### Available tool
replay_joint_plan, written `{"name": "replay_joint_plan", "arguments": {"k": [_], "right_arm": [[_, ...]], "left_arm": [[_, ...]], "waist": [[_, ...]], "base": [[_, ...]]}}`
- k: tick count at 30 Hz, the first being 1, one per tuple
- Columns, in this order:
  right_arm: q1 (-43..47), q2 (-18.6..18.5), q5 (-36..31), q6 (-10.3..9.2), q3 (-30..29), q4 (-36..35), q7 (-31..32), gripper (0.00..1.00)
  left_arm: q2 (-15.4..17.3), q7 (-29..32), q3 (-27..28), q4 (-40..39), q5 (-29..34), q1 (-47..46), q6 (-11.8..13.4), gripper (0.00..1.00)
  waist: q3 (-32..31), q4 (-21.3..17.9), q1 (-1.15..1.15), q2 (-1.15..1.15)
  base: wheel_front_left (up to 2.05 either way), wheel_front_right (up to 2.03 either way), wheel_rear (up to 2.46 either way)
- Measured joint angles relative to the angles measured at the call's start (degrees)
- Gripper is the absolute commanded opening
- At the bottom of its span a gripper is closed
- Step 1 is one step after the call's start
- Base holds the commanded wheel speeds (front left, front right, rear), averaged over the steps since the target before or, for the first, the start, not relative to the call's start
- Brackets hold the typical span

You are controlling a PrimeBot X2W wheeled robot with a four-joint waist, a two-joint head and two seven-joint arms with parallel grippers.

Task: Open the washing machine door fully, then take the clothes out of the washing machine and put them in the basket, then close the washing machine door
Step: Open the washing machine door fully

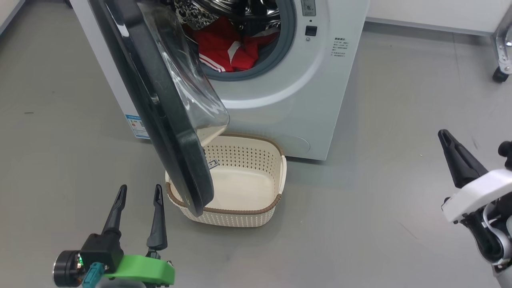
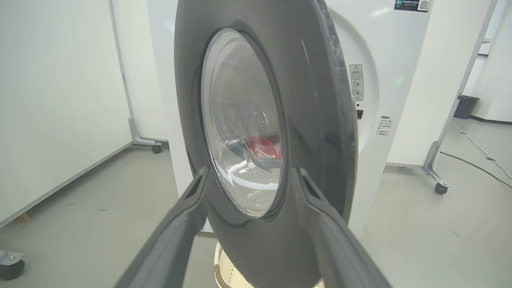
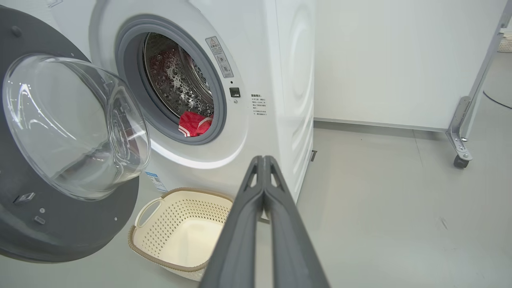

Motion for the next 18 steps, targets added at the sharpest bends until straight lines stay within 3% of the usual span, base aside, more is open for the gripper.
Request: {"name": "replay_joint_plan", "arguments": {"k": [18], "right_arm": [[11.52,4.02,-3.57,-0.42,-2.18,0.94,-16.96,0.0]], "left_arm": [[0.02,0.0,1.1,0.8,0.01,1.62,0.0,1.0]], "waist": [[-2.18,-3.4,0.0,0.0]], "base": [[0.0,0.0,0.0]]}}
